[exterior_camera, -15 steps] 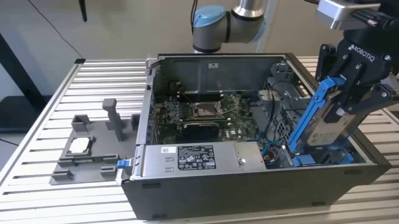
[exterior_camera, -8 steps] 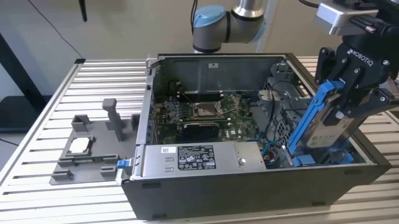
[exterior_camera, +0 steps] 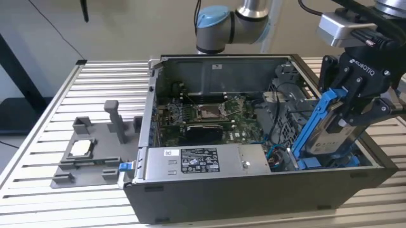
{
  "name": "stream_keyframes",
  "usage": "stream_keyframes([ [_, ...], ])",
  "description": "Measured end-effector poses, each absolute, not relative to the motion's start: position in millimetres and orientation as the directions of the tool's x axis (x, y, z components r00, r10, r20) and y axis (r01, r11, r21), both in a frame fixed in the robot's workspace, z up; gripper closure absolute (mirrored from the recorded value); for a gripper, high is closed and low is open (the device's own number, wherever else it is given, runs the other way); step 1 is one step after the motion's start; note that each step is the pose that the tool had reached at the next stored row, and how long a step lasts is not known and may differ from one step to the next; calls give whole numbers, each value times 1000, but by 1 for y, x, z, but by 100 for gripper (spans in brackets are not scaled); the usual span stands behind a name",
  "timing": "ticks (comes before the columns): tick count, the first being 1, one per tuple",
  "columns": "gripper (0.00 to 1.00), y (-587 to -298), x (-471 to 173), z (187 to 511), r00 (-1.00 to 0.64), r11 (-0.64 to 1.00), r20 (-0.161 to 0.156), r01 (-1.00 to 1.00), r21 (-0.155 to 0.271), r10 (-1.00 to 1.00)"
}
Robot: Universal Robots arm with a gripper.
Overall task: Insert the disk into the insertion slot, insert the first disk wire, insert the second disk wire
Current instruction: 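Insert the disk into the insertion slot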
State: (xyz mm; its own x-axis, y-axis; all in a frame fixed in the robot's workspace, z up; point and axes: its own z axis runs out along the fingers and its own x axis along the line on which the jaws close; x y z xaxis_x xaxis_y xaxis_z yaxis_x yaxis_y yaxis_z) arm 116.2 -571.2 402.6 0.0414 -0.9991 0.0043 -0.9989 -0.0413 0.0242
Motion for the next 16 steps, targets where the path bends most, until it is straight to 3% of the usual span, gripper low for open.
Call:
stream_keyframes([
  [15,66,-571,116,393,42,-42,4,-999,24,-999],
  [16,60,-571,116,393,42,-42,4,-999,24,-999],
])
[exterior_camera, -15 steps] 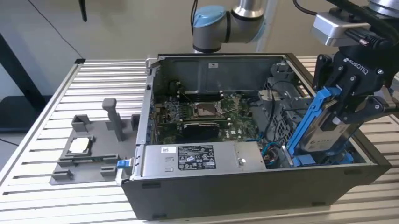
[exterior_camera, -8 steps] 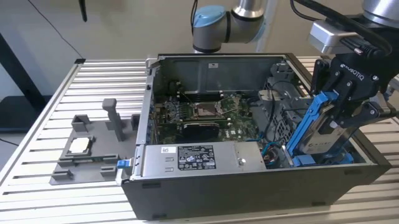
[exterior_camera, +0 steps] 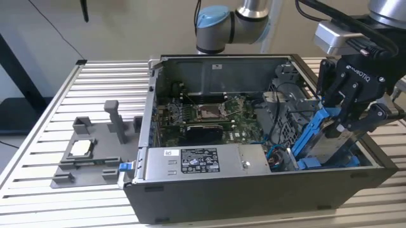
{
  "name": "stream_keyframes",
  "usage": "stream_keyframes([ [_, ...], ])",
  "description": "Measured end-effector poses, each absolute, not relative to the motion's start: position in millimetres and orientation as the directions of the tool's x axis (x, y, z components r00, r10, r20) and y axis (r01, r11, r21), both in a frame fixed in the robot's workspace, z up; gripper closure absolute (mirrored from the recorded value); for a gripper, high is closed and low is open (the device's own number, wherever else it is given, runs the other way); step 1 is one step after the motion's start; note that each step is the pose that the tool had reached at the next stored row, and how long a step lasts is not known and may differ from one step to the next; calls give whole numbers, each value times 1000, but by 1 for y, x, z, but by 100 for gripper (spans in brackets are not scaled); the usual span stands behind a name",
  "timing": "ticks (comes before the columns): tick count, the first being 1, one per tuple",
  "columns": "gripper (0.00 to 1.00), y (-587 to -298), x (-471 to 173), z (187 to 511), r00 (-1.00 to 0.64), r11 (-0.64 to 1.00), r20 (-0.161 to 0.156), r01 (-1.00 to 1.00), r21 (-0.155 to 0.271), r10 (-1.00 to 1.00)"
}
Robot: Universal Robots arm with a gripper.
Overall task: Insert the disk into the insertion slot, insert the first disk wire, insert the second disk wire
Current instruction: 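Insert the disk into the insertion slot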
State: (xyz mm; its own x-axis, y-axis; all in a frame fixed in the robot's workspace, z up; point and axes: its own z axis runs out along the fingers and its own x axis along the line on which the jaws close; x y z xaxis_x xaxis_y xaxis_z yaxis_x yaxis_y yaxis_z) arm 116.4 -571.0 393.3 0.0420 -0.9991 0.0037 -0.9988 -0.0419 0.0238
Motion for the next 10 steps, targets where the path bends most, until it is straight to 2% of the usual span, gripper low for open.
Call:
stream_keyframes([
  [10,58,-571,116,404,41,-41,3,-999,24,-999],
])
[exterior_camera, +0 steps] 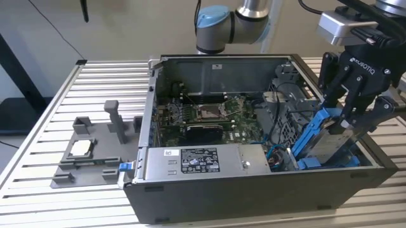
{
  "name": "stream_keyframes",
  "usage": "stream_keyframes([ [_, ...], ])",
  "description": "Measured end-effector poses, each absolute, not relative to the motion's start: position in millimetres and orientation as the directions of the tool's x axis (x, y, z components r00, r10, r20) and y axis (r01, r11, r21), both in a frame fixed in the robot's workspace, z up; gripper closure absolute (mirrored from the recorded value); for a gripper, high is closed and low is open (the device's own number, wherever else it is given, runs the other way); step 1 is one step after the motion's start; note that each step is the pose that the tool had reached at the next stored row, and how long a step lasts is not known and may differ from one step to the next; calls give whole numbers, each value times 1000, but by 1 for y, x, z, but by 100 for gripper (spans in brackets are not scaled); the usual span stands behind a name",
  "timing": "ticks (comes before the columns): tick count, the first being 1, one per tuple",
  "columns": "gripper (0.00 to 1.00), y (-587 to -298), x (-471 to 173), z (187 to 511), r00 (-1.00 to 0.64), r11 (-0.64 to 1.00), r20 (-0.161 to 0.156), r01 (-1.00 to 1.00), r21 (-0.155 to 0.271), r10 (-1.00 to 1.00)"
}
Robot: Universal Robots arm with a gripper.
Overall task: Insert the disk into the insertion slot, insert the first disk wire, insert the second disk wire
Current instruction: 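Insert the disk into the insertion slot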
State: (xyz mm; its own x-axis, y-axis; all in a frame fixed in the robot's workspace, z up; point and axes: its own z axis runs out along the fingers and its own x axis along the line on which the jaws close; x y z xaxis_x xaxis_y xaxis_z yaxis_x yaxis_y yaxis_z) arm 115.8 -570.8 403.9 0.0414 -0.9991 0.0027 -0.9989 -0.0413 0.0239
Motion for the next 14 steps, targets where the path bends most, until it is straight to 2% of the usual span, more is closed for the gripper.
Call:
stream_keyframes([
  [2,58,-571,115,404,40,-40,-5,-999,23,-999],
  [3,51,-570,115,404,38,-39,-13,-999,22,-999],
  [5,51,-570,115,404,36,-36,-30,-999,20,-999],
  [7,54,-570,114,403,32,-33,-38,-999,19,-999],
  [9,65,-570,114,403,29,-30,-39,-999,19,-999],
  [14,66,-570,113,404,28,-29,-40,-999,19,-999],
])
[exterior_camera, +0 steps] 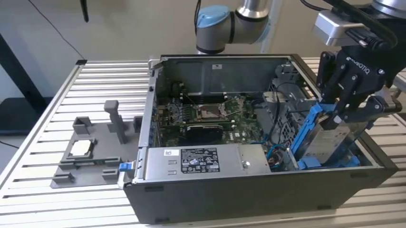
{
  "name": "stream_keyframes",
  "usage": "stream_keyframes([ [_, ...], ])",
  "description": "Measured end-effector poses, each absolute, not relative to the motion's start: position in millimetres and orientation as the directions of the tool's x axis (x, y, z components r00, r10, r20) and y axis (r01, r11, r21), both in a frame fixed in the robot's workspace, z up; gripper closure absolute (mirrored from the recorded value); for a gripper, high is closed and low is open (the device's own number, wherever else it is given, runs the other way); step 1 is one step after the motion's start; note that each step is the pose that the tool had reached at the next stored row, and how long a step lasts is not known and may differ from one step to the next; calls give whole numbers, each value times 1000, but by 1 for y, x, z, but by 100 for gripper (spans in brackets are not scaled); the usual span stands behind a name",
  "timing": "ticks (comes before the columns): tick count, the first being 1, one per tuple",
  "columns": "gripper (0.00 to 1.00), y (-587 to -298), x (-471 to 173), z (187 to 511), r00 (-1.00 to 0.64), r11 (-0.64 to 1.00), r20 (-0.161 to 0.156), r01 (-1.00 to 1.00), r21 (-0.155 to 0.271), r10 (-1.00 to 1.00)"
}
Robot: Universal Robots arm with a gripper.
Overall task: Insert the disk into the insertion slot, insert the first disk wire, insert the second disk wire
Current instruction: 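Insert the disk into the insertion slot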
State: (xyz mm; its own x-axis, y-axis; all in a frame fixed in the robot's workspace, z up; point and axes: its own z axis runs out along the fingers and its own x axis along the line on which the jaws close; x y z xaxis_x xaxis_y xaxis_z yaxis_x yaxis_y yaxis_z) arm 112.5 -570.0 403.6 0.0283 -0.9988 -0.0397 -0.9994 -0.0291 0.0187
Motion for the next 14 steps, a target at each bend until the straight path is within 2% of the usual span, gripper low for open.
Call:
stream_keyframes([
  [3,64,-570,112,404,29,-29,-39,-999,19,-999],
  [4,58,-570,112,404,29,-29,-40,-999,19,-999],
  [9,58,-570,112,411,28,-29,-49,-999,18,-998],
  [14,58,-565,112,410,31,-30,-57,-999,-24,-998],
])
